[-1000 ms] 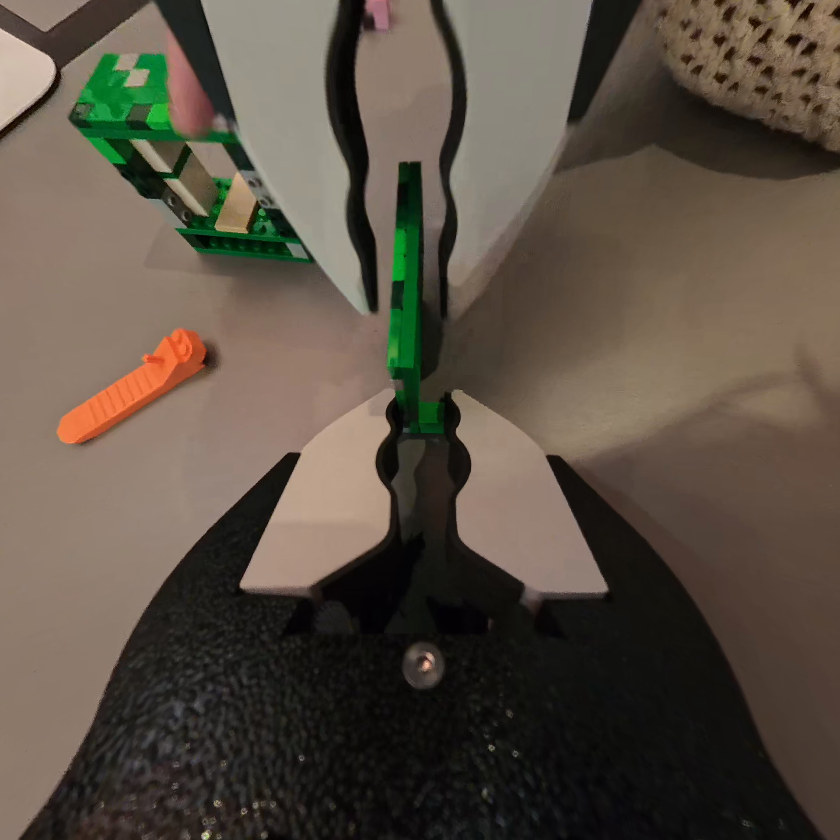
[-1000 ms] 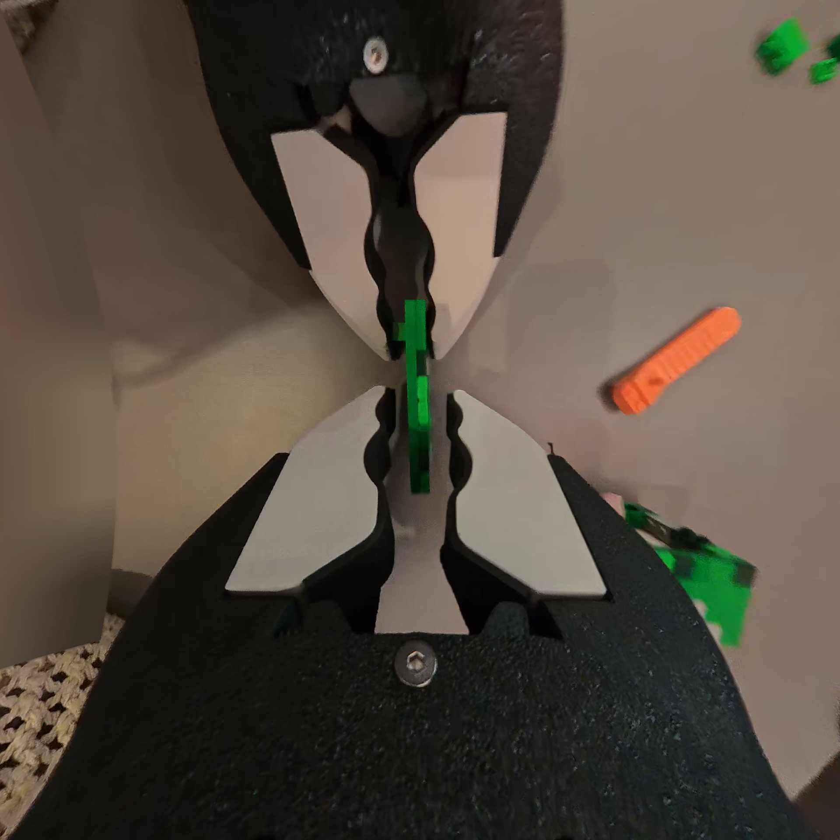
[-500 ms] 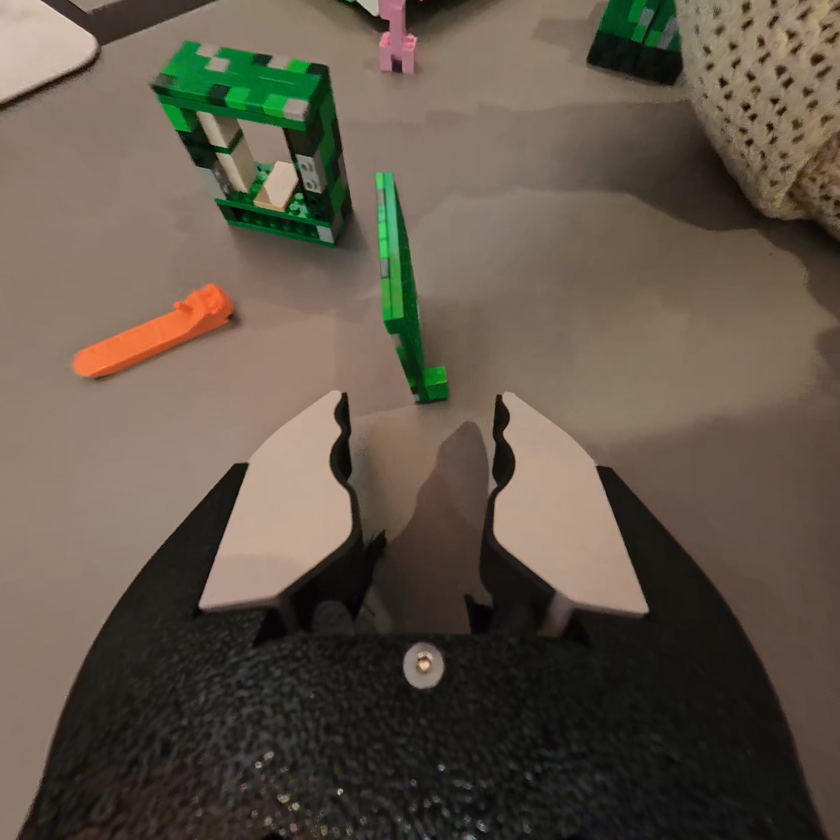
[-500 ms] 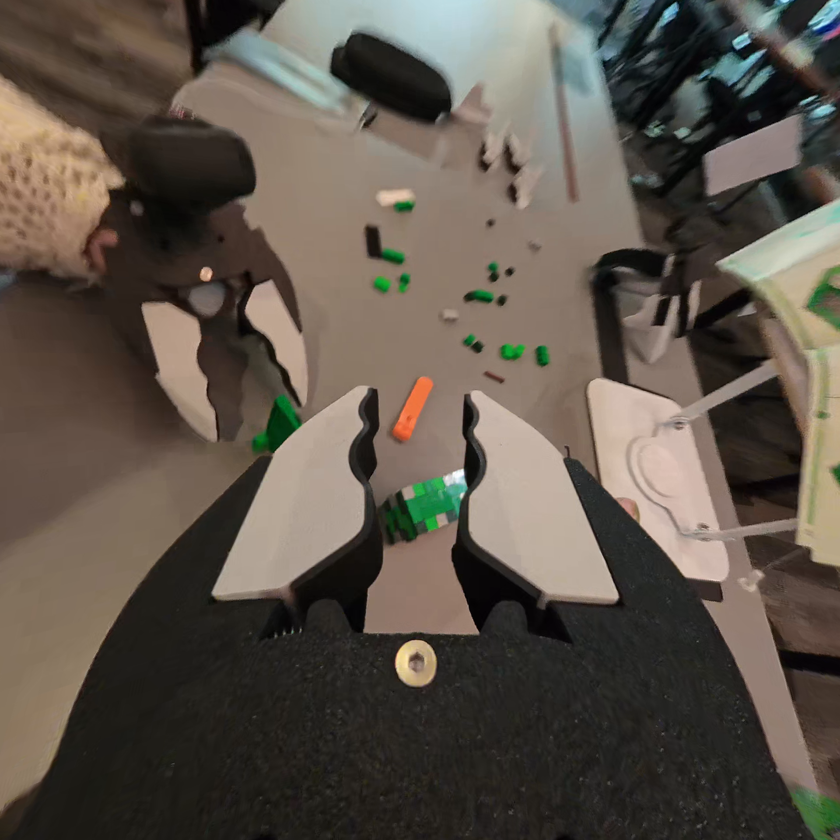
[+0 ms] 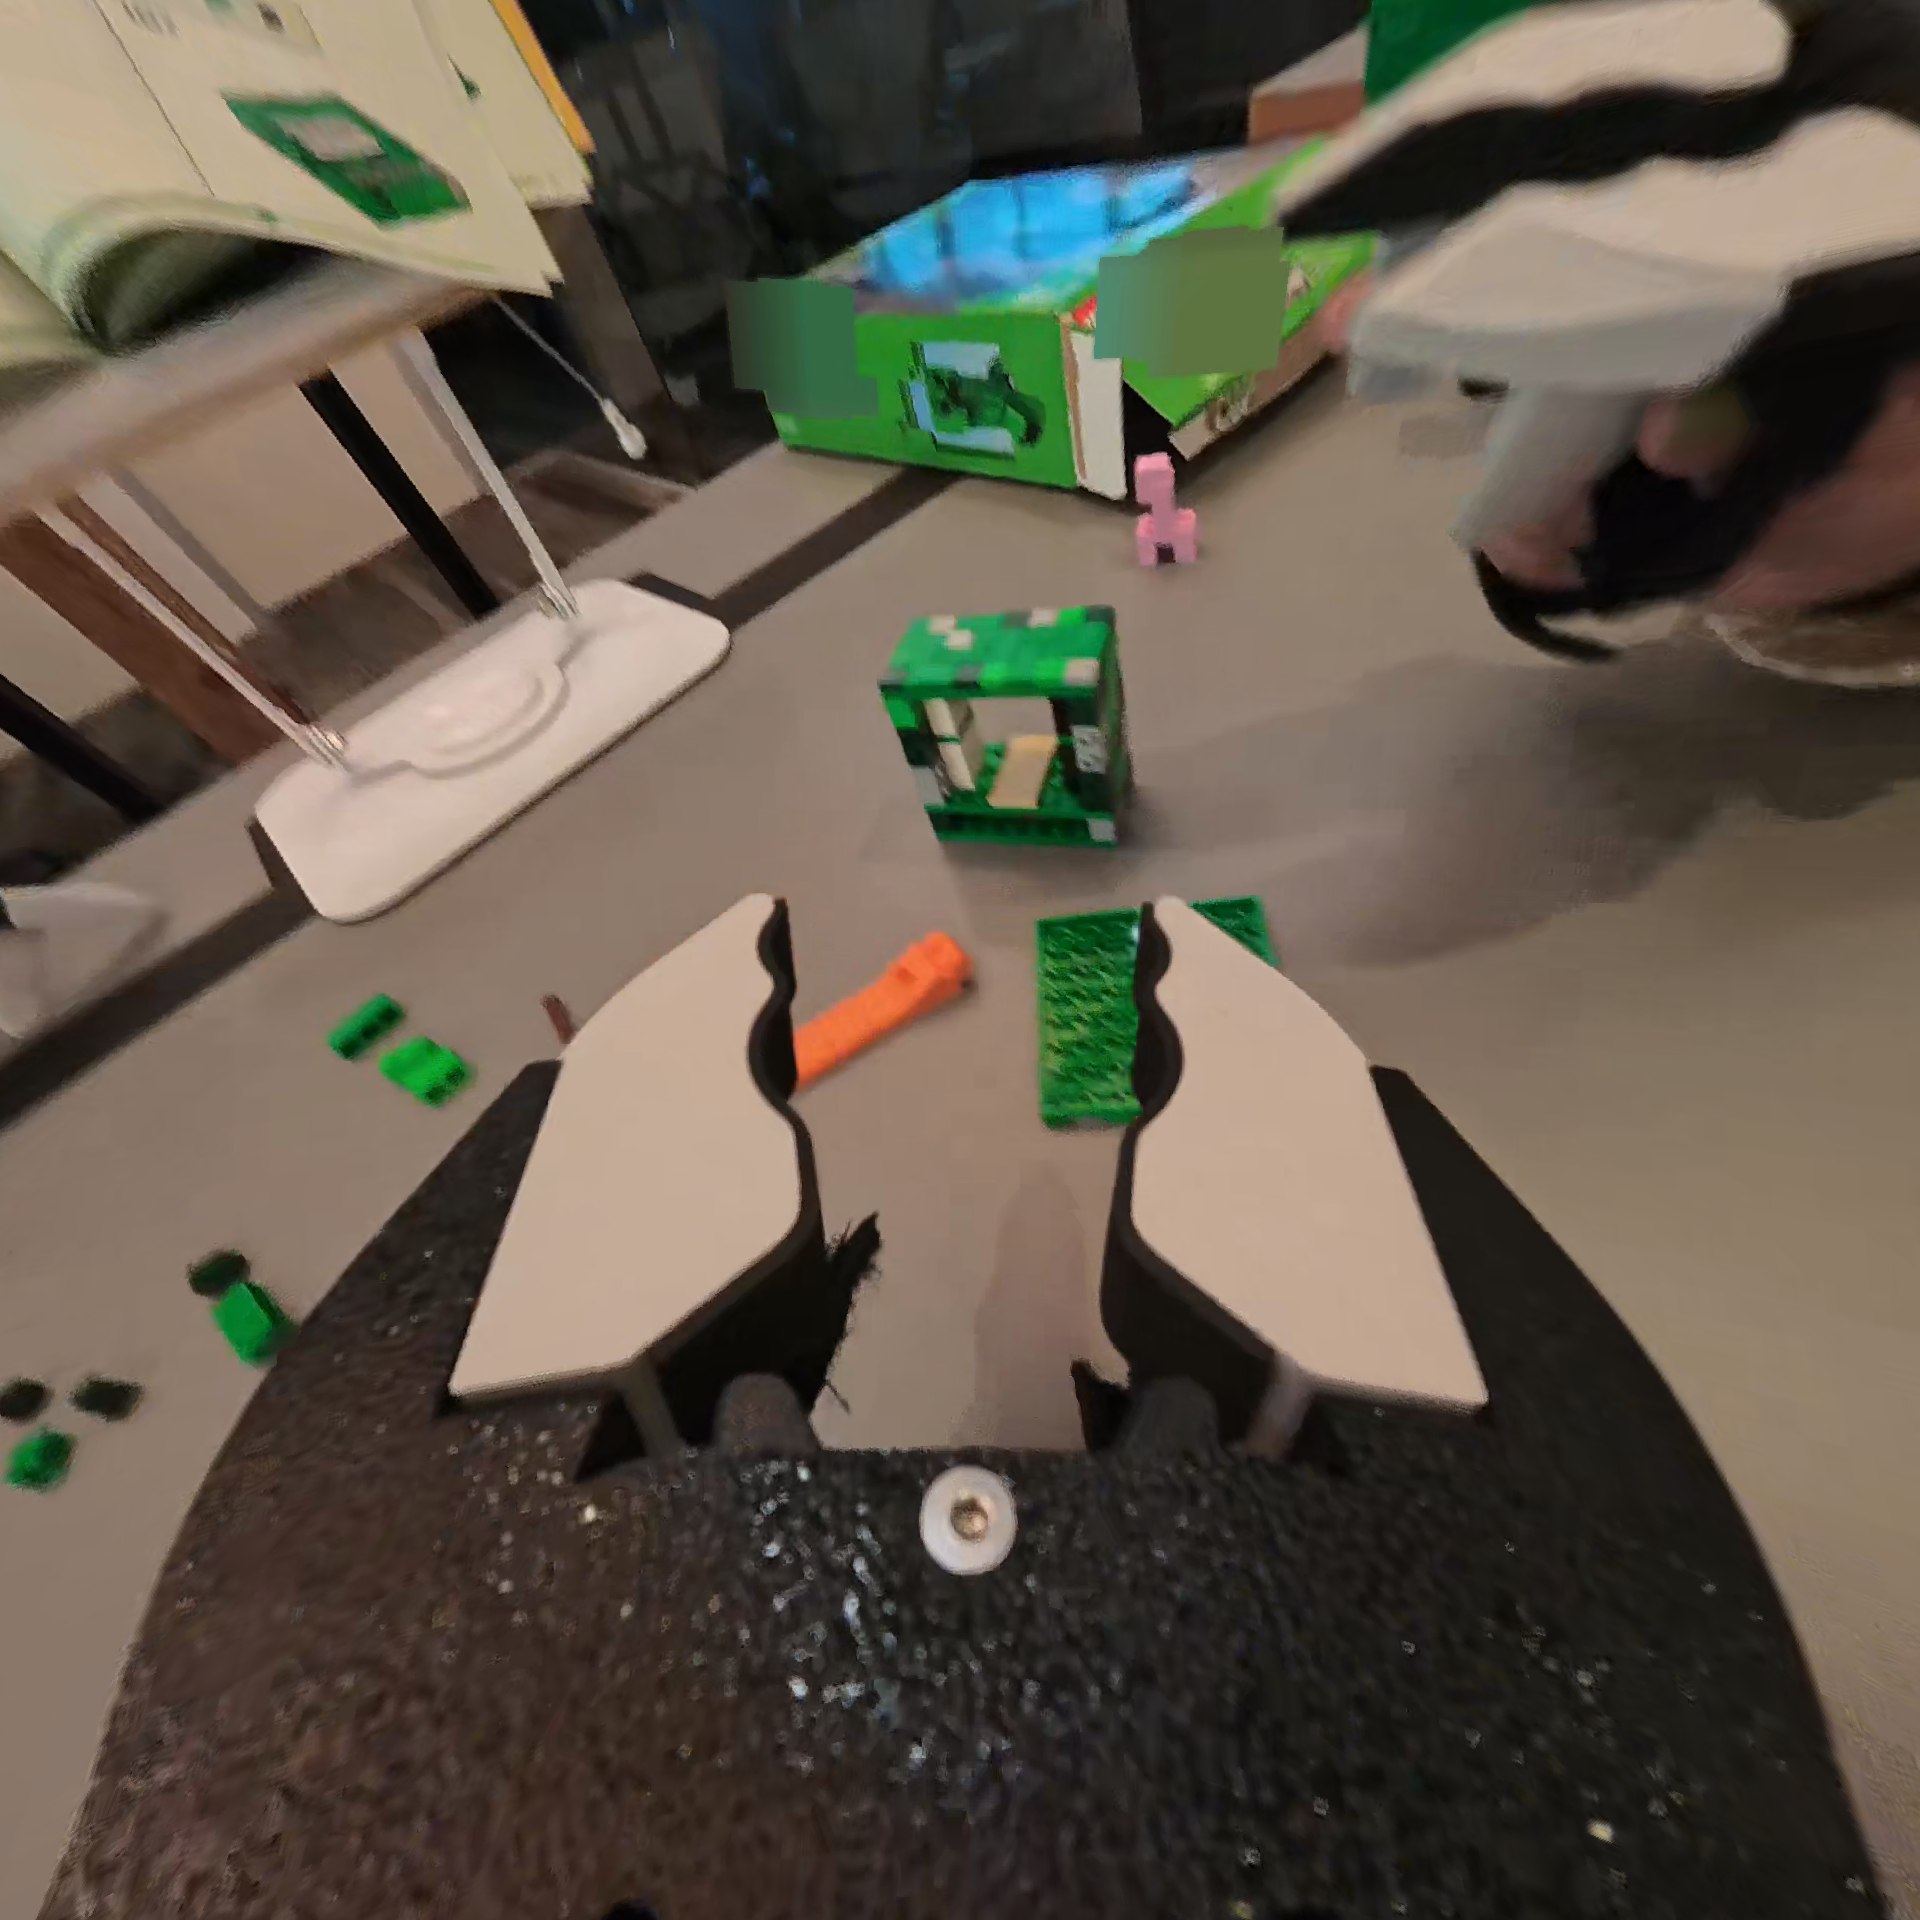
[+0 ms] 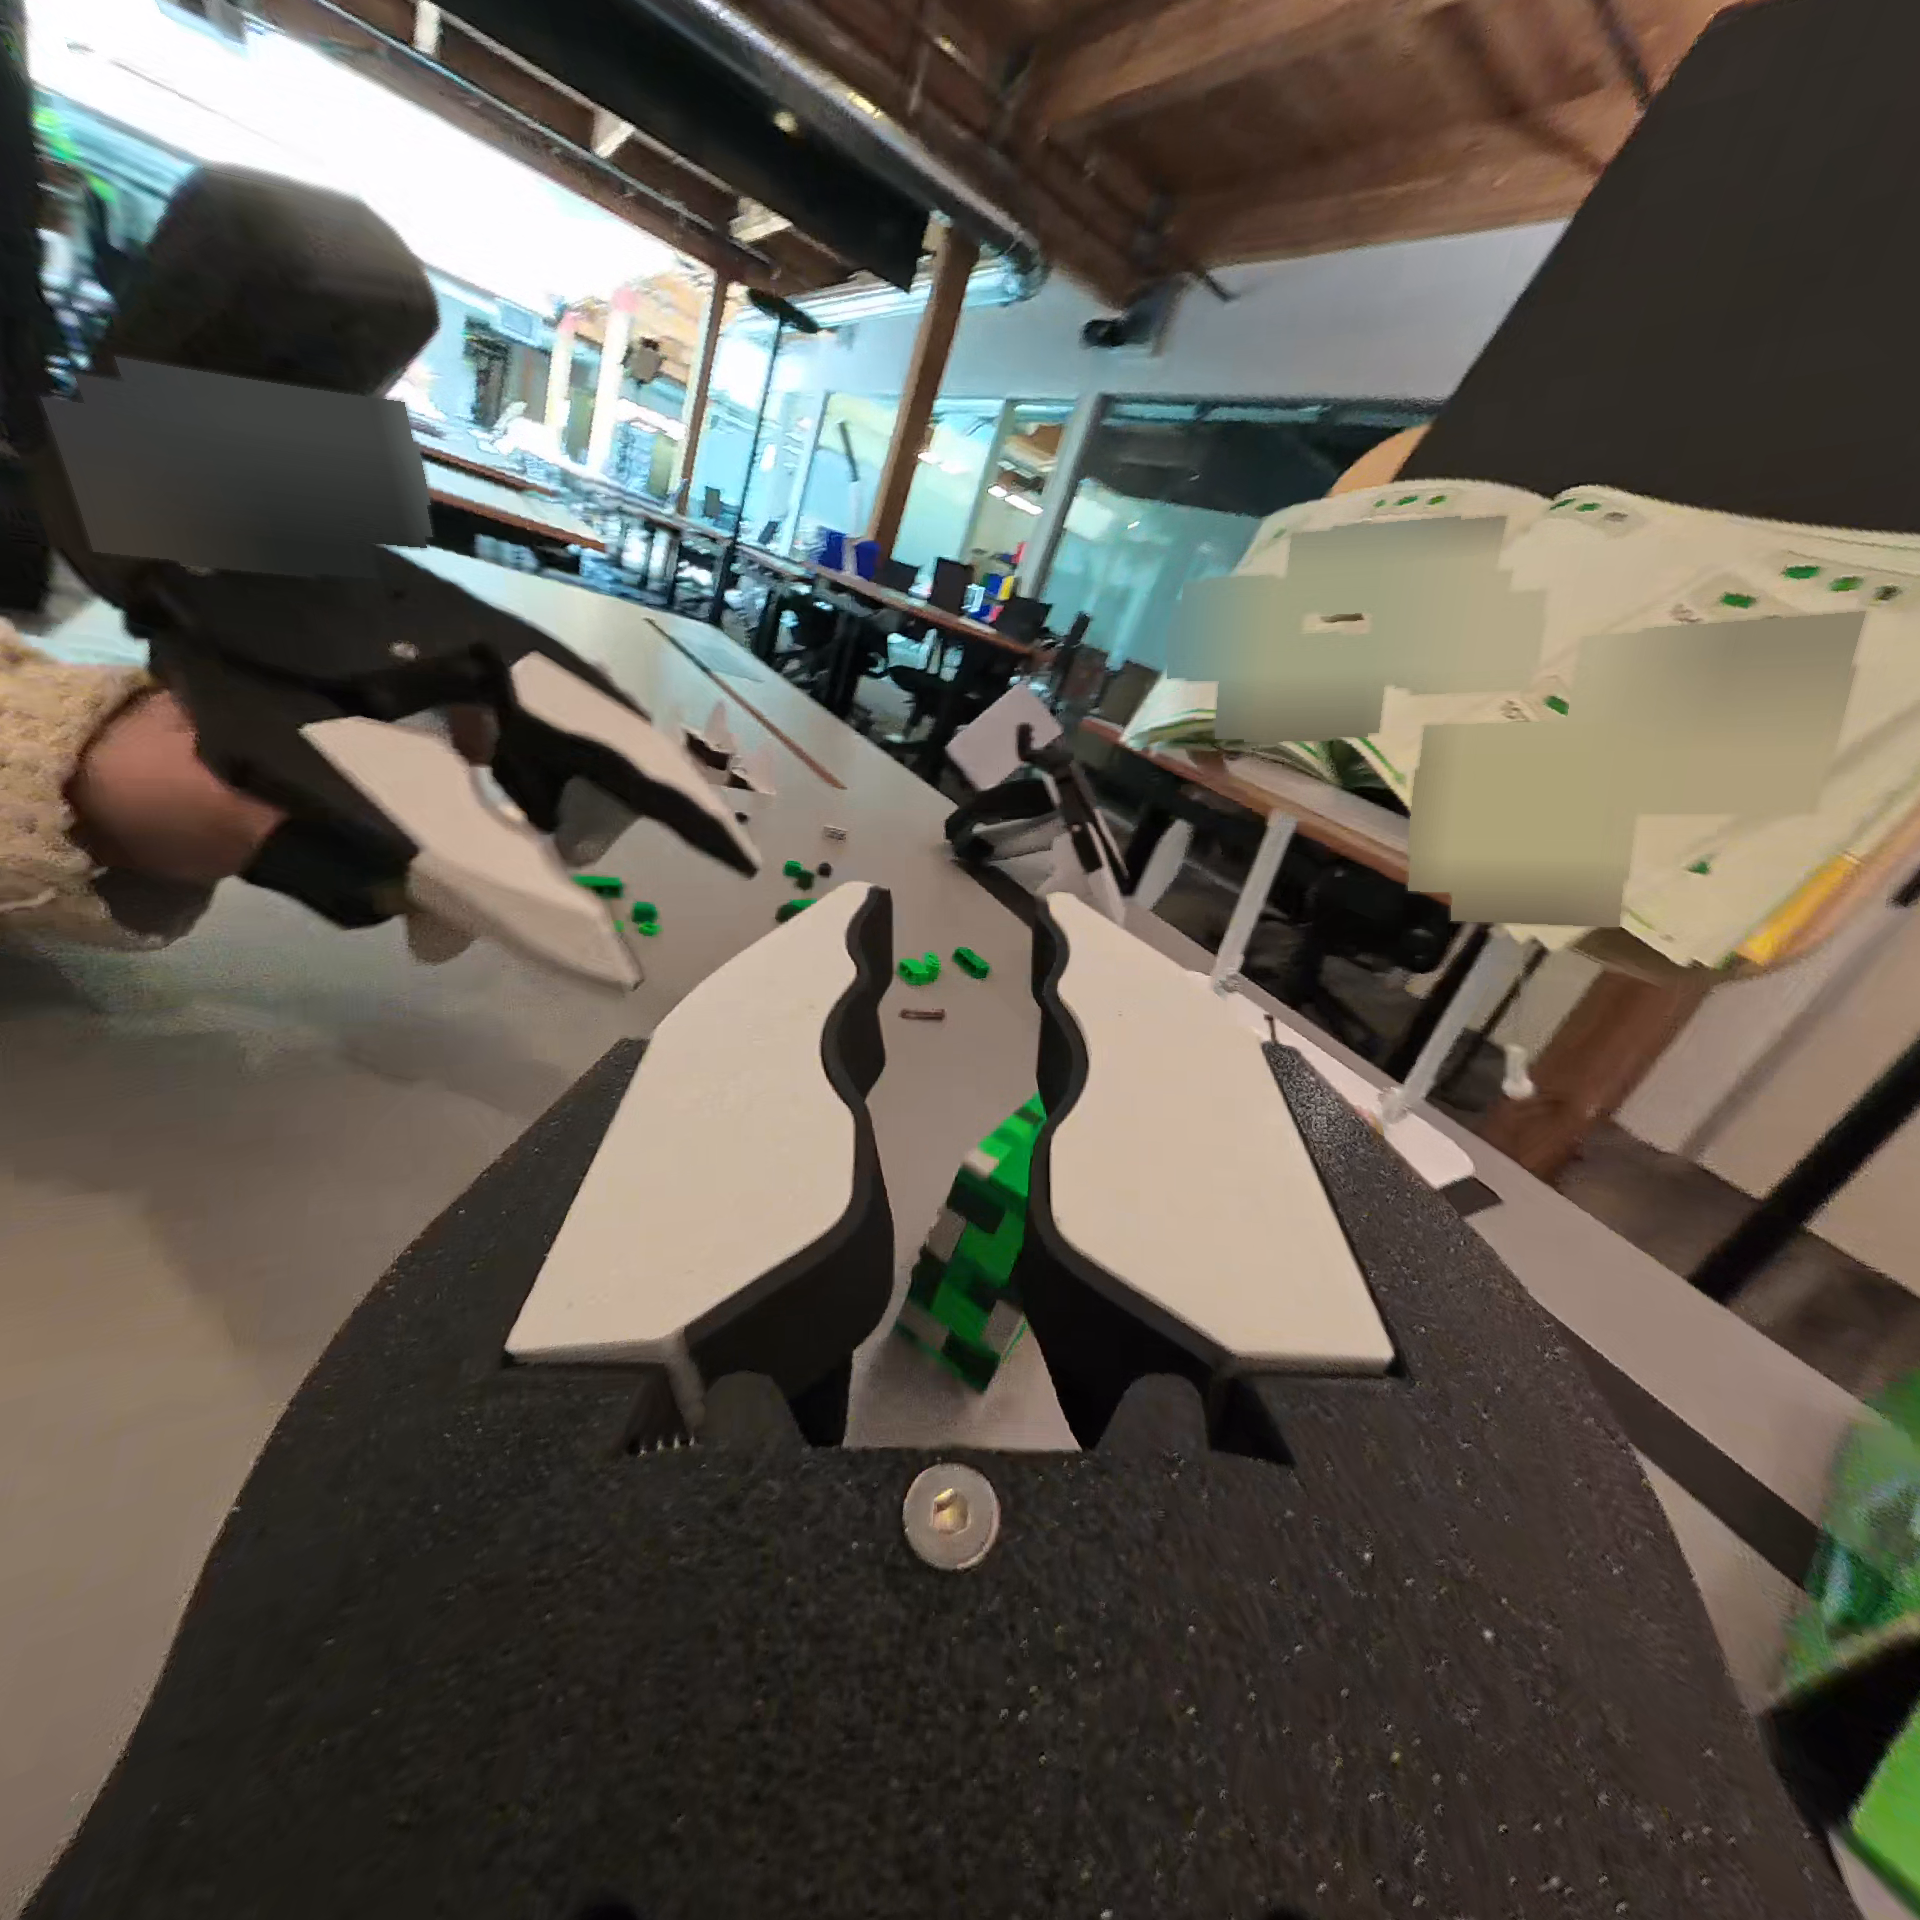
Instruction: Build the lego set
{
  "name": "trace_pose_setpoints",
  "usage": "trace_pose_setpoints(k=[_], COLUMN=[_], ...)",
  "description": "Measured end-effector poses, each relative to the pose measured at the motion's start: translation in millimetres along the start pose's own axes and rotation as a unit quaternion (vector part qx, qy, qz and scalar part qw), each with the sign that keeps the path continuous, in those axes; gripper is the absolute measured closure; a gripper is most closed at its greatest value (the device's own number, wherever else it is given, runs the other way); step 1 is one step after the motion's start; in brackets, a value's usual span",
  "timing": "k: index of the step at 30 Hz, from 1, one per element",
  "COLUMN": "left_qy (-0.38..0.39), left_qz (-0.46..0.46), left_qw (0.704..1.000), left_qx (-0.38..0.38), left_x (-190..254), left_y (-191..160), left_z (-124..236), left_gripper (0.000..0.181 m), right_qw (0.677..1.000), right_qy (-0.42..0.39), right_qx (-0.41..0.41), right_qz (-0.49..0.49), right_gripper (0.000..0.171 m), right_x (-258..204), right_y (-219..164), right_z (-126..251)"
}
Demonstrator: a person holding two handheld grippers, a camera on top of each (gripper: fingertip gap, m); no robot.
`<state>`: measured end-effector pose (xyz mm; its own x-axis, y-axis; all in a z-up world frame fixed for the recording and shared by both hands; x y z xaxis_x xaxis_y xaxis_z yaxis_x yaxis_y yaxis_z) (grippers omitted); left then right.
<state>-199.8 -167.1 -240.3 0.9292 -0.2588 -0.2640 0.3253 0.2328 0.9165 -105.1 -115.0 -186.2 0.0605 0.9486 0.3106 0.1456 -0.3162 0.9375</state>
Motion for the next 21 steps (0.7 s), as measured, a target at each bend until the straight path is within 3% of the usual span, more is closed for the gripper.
trace_pose_setpoints(k=[7, 12, 21], left_qy=[0.036, 0.044, 0.011], left_qz=[-0.039, -0.065, -0.084], left_qw=[0.993, 0.985, 0.986], left_qx=[0.105, 0.157, 0.144], left_x=[-31.0, -24.5, -8.0], left_y=[13.0, 14.4, 9.1], left_z=[-26.8, -16.0, -17.0], left_gripper=[0.126, 0.135, 0.136], right_qw=[0.998, 0.996, 0.995], right_qy=[-0.048, -0.085, -0.1], right_qx=[0.006, -0.002, 0.012], right_qz=[0.047, 0.039, 0.018], right_gripper=[0.147, 0.149, 0.151], right_x=[-9.1, 4.5, 12.0], right_y=[-20.0, -24.8, -24.7], right_z=[3.9, 1.2, -8.9])
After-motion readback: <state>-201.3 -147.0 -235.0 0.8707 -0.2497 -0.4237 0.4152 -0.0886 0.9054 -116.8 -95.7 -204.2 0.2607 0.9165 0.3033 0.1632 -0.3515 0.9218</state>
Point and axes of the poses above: each gripper's, where its closed fingertips meet, z back along the fingers, y out of its top, x = y × z across the jaws, the point moved 1 cm from there along z, back along the fingers, and after that the axes turned 1 degree about -z, right-handed, at the moved point
